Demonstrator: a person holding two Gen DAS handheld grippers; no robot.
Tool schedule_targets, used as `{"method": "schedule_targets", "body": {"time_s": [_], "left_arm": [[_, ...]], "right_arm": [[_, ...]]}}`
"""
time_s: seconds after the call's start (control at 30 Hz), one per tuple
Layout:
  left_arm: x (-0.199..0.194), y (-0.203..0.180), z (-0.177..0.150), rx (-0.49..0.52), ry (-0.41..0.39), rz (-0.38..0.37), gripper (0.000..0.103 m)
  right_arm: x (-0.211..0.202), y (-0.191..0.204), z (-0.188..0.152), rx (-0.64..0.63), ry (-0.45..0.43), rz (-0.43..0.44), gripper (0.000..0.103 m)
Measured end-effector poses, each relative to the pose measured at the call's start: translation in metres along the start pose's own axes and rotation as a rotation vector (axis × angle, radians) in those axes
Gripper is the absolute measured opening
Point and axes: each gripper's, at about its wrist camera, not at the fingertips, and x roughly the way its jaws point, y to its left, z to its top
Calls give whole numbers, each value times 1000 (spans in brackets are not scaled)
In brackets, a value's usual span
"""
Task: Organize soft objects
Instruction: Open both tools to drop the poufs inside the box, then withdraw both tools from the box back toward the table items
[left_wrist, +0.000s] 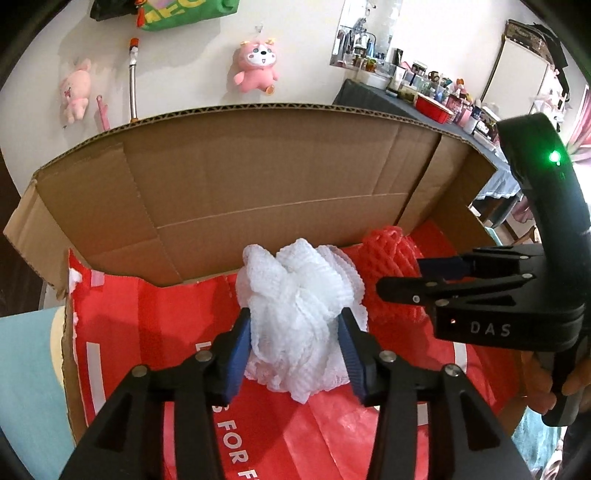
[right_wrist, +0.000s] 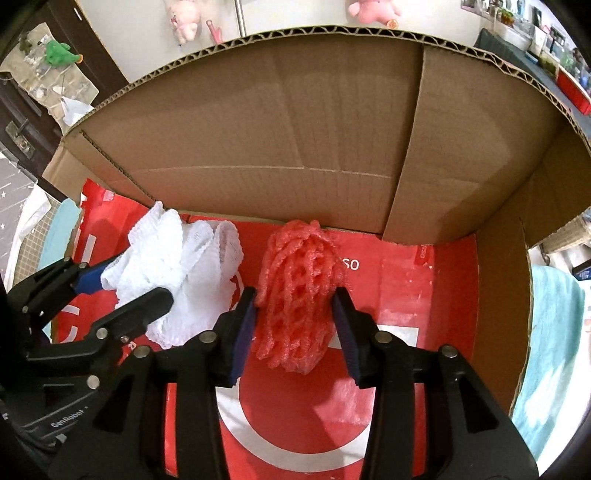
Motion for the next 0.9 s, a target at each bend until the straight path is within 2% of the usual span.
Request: {"method": "schedule_targets", "body": {"time_s": [0.1, 0.2, 0.27, 0.4, 0.43, 0.47, 0.73, 0.87, 0.9], "left_arm": [[-3, 0, -2, -3, 0, 5, 50], [-6, 0, 0, -14, -7, 10, 56], [-10, 0, 0, -23, -12, 13, 62], [-21, 0, -2, -27, -32, 13, 67], [-25, 0, -2, -30, -41, 9, 72], [-32, -1, -3, -34, -55, 7, 76], [-78, -12, -15, -50, -130, 7, 87], [-109, -19, -26, -55, -170, 13, 92], [-119, -22, -29, -52, -185, 20, 93]], "right_arm": [[-3, -2, -2, 15, -5, -6, 47], [-3, -6, -4, 23, -17, -19, 56], [-4, -5, -5, 20, -23, -39, 57], [-11, -6, -7, 14, -32, -46, 67], [-13, -5, -7, 9, -36, -48, 70], [-16, -4, -8, 6, -41, -61, 72], [-61, 1, -31, 24, -125, -64, 72], [-104, 9, -55, 10, -196, -91, 72], [-111, 13, -57, 6, -207, -93, 75]]}}
